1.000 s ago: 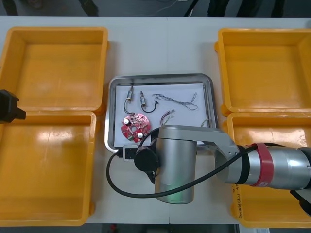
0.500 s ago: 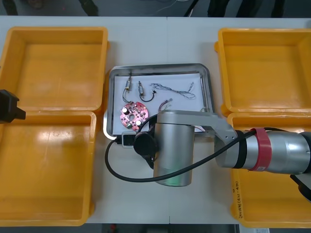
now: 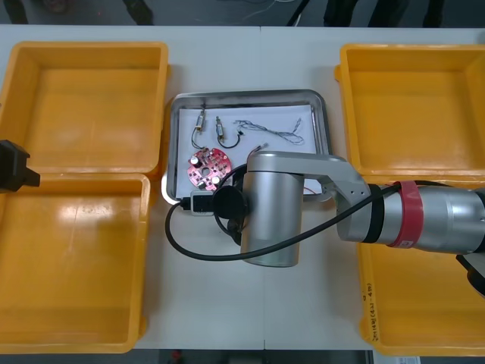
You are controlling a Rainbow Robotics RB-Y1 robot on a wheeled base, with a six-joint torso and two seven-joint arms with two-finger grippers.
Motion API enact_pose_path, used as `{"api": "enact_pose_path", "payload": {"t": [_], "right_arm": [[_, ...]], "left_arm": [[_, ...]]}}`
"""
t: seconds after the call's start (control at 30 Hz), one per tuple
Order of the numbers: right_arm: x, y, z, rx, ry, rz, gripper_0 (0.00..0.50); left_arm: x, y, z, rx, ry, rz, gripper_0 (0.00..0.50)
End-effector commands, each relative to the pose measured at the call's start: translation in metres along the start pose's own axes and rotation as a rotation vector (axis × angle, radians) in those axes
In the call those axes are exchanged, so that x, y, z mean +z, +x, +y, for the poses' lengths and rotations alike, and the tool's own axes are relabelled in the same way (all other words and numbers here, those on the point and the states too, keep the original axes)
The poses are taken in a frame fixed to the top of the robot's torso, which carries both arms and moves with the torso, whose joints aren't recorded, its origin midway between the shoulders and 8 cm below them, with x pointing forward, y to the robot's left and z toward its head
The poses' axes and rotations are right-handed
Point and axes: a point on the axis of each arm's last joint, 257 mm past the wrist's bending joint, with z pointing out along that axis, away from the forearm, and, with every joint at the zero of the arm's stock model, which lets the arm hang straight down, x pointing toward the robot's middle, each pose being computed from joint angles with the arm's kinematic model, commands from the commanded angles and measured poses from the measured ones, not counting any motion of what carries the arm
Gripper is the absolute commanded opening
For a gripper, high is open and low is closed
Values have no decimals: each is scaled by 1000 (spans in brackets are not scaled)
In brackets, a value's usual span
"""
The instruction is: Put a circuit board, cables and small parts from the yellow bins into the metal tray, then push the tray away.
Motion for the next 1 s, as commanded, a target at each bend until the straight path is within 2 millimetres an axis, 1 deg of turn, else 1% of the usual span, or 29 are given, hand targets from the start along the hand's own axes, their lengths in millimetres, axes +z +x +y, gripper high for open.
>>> {"api": "enact_pose_path", "payload": {"t": [0.03,0.2,0.4,0.77,0.8,1.0], "right_arm": [[-5,-3,-31,23,42,-9,0],[-3,-3,-45,26,61,-9,0],[0,-7,-59,54,41,-23,0],[9,0,-91,11,99,-25,0],[10,1,-91,12,100,-23,0],[10,1,-105,14,122,-31,0]], "left_arm": [[-14,-4,14,75,-42,-24,500],[-14,-4,14,75,-42,-24,500],[-14,-4,14,75,-42,-24,500],[-14,-4,14,75,-42,-24,500],[-14,-4,14,75,-42,-24,500],[-14,-4,14,75,-42,-24,500]]}}
